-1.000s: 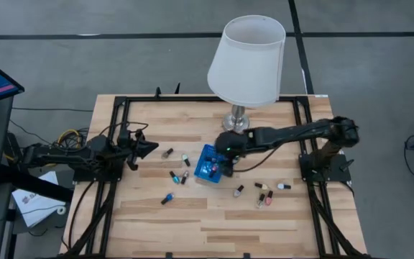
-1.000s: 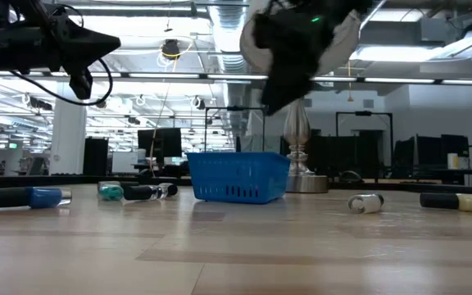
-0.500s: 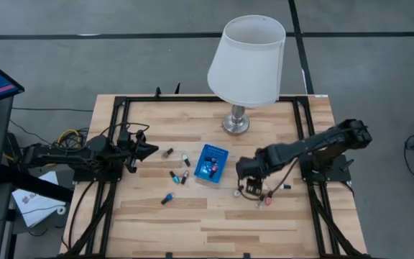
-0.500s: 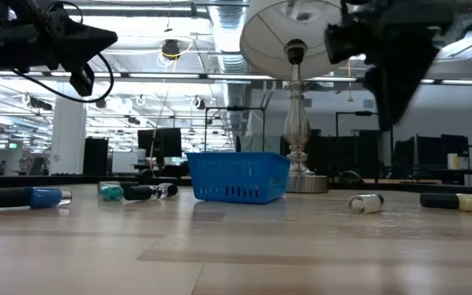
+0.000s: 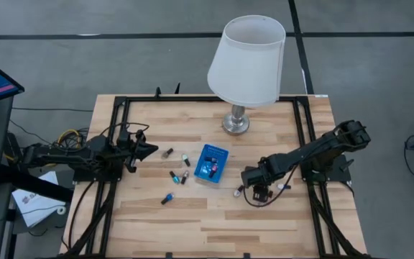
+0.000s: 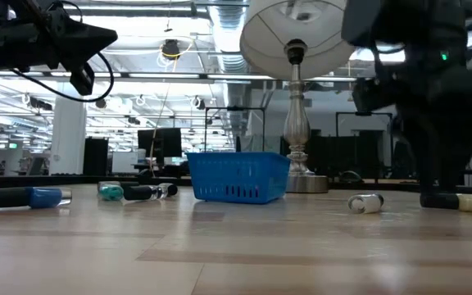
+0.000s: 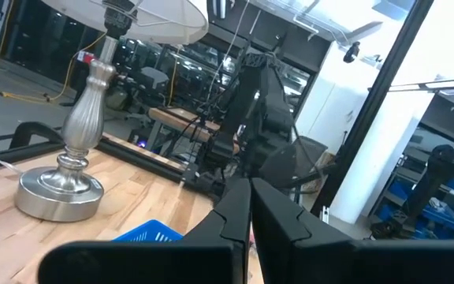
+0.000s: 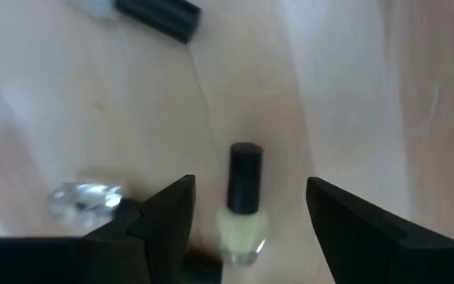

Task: Pick & Place Nail Polish
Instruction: Put the yellow nail polish into the blue basket

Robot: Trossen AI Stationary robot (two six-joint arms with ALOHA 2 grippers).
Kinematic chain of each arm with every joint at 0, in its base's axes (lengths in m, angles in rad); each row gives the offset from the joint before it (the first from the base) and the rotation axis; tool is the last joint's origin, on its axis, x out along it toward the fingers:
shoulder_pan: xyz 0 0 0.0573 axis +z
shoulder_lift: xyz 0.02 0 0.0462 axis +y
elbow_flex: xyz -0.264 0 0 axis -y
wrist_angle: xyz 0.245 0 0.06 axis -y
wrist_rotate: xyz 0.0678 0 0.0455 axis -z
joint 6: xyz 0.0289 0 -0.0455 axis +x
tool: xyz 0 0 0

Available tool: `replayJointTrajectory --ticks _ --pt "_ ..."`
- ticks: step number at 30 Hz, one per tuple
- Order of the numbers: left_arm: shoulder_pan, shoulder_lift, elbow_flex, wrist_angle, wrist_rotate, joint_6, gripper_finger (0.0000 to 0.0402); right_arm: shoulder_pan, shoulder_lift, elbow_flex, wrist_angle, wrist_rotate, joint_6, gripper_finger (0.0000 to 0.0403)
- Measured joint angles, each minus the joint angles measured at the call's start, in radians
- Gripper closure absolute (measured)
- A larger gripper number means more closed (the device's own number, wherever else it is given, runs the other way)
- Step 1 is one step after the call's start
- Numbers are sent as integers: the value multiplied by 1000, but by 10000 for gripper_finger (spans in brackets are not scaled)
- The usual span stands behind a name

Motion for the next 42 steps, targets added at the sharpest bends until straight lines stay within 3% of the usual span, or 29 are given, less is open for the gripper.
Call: replayJointTrajectory --ticks 10,27,31,36,42 --pt "0 0 0 5 -1 -8 394 -30 -6 -105 139 8 -14 185" --pt "0 0 0 13 -1 -15 394 -51 2 -82 118 -36 -33 397" --pt "0 0 0 13 -1 -15 394 -74 3 -48 109 -45 -5 386" --pt "0 0 0 15 -1 -15 394 -112 3 22 -25 -60 163 360" --pt "0 0 0 19 -1 -16 394 -84 1 62 -95 -73 426 261"
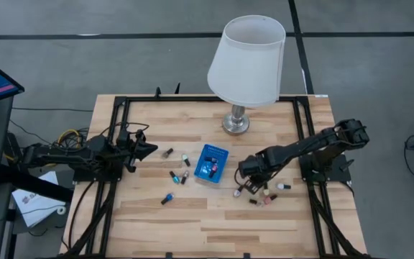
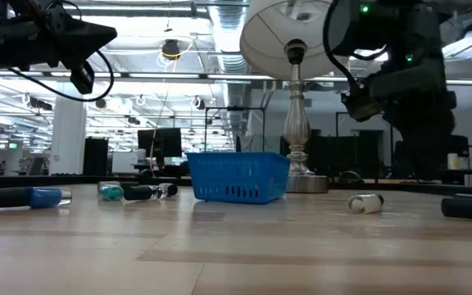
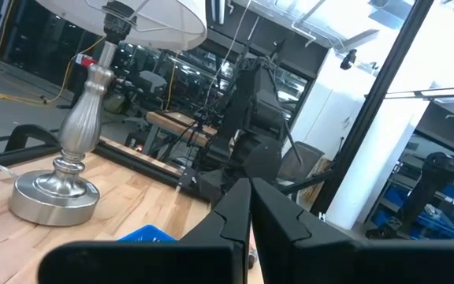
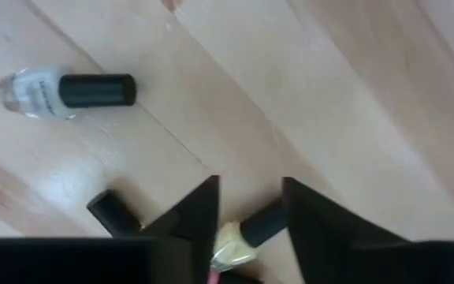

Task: Pick & Place Nail Polish
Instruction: Put the yellow nail polish into the blue basket

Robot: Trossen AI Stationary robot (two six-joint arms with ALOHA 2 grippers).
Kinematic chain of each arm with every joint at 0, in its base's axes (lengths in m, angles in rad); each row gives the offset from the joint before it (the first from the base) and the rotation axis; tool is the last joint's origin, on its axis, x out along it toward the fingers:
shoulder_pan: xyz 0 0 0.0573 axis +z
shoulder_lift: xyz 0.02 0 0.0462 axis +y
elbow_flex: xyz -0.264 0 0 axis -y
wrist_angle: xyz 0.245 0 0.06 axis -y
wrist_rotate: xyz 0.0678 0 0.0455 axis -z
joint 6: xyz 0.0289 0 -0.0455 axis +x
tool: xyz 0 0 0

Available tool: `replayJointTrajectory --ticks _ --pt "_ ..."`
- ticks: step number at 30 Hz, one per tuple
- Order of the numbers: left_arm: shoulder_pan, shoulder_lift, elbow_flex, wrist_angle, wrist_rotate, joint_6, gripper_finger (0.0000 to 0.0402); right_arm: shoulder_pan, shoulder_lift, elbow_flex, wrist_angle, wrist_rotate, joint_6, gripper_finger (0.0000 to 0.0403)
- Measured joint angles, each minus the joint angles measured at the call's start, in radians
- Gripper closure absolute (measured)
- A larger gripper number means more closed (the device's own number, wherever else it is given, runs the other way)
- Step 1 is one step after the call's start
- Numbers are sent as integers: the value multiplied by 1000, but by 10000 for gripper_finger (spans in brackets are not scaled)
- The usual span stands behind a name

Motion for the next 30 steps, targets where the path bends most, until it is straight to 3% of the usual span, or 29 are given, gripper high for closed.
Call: replayJointTrajectory --ticks 5,10,23,30 --pt "0 0 0 0 0 -4 394 28 0 -18 -18 14 157 171" --pt "0 0 0 0 0 -4 394 42 0 -34 -45 18 255 150" --pt "0 0 0 0 0 -3 394 96 -2 -145 111 -33 416 201" --pt "0 0 0 0 0 5 394 84 -3 -150 111 -34 409 299"
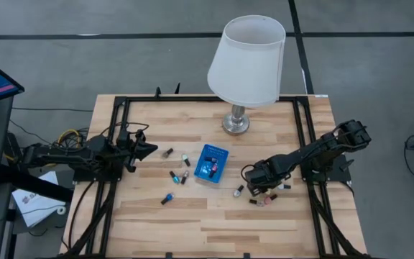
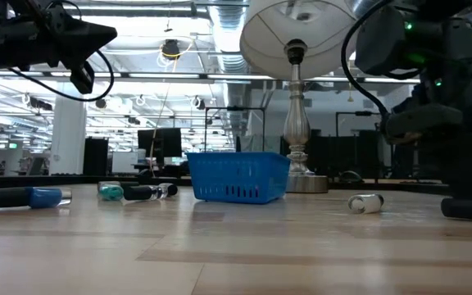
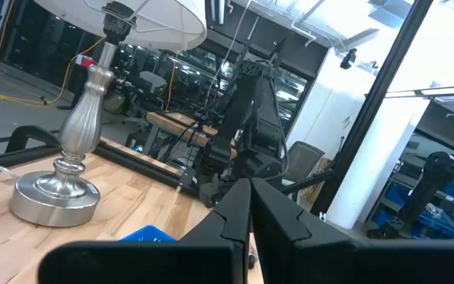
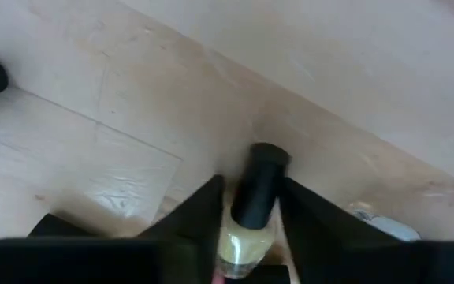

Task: Pick & Place Nail Polish
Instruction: Put the yellow nail polish into the blue basket

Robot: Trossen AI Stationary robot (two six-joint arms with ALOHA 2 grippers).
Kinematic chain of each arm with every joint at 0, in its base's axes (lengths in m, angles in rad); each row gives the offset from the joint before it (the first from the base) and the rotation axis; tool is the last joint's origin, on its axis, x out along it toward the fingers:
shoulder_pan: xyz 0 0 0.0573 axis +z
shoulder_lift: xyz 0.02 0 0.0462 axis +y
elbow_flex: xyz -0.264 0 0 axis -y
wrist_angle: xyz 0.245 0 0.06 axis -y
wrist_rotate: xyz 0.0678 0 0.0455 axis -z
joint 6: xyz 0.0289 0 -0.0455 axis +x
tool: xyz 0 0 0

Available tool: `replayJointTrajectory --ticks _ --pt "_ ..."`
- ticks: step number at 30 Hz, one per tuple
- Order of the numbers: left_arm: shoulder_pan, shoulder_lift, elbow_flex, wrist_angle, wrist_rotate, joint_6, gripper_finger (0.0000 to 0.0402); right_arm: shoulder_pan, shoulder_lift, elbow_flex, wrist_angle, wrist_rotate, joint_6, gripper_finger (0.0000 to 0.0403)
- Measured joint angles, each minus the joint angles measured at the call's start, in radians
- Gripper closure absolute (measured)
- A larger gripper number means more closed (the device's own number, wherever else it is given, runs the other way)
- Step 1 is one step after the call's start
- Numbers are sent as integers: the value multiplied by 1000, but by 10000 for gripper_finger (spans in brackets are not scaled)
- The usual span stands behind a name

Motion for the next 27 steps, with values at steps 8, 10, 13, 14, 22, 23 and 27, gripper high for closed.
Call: replayJointTrajectory --ticks 8,10,13,14,22,23,27 --pt "0 0 0 0 0 2 394 -1 -1 0 1 1 -28 358" --pt "0 0 0 0 0 2 394 -6 -1 1 0 1 -39 358" --pt "0 0 0 0 0 2 394 -19 4 24 -6 21 -84 358" --pt "0 0 0 0 0 2 394 -28 4 42 -4 36 -101 358" --pt "0 0 0 0 0 2 394 -145 3 252 -26 142 -315 358" --pt "0 0 0 0 0 2 394 -163 3 288 -28 155 -352 358" --pt "0 0 0 0 0 2 394 -231 5 433 -17 192 -494 358"
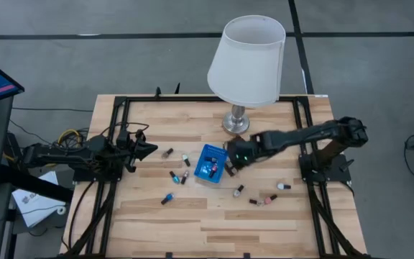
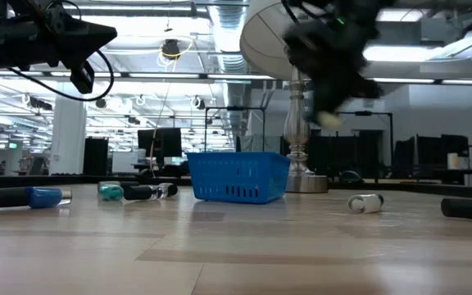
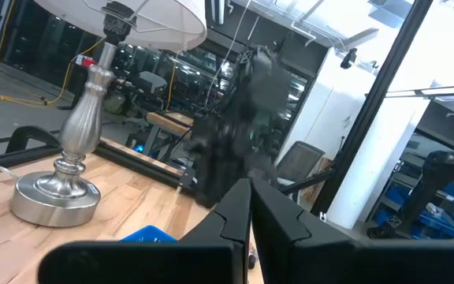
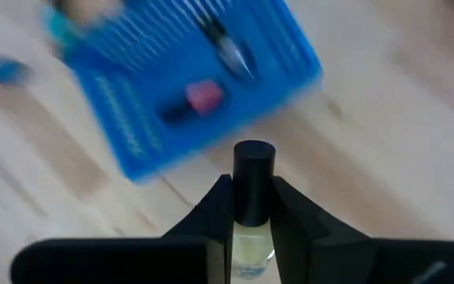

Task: Pick & Place Nail Polish
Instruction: Put the yellow nail polish into the blue basket

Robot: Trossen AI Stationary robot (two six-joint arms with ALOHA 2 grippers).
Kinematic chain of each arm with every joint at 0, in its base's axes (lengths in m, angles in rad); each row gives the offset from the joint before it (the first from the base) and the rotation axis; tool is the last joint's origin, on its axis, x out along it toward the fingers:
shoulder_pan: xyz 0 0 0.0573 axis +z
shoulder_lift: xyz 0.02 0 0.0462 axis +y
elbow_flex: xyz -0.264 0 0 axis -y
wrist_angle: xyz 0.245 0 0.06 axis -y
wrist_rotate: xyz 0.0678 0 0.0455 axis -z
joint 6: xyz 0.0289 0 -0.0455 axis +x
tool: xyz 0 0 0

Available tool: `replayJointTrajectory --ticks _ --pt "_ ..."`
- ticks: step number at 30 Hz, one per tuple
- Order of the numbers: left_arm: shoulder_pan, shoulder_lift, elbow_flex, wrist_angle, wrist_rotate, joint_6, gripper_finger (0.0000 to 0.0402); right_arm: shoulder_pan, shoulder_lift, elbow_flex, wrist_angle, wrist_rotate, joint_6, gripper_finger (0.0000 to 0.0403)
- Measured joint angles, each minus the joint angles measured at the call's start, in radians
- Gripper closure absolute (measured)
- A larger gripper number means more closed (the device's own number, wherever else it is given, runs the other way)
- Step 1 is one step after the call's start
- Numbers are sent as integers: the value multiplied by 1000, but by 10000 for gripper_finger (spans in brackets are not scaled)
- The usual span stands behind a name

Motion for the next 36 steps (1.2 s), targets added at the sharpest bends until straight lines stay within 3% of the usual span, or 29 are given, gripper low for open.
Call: replayJointTrajectory --ticks 5,14,22,36 --pt "0 0 0 0 0 0 394 -59 77 168 2 -6 -157 358" --pt "0 0 0 0 0 0 394 -75 326 394 -20 -77 -397 358" --pt "0 0 0 0 0 0 394 -68 425 415 -19 -121 -462 358" --pt "0 0 0 1 0 0 394 -77 425 370 101 -121 -493 358"
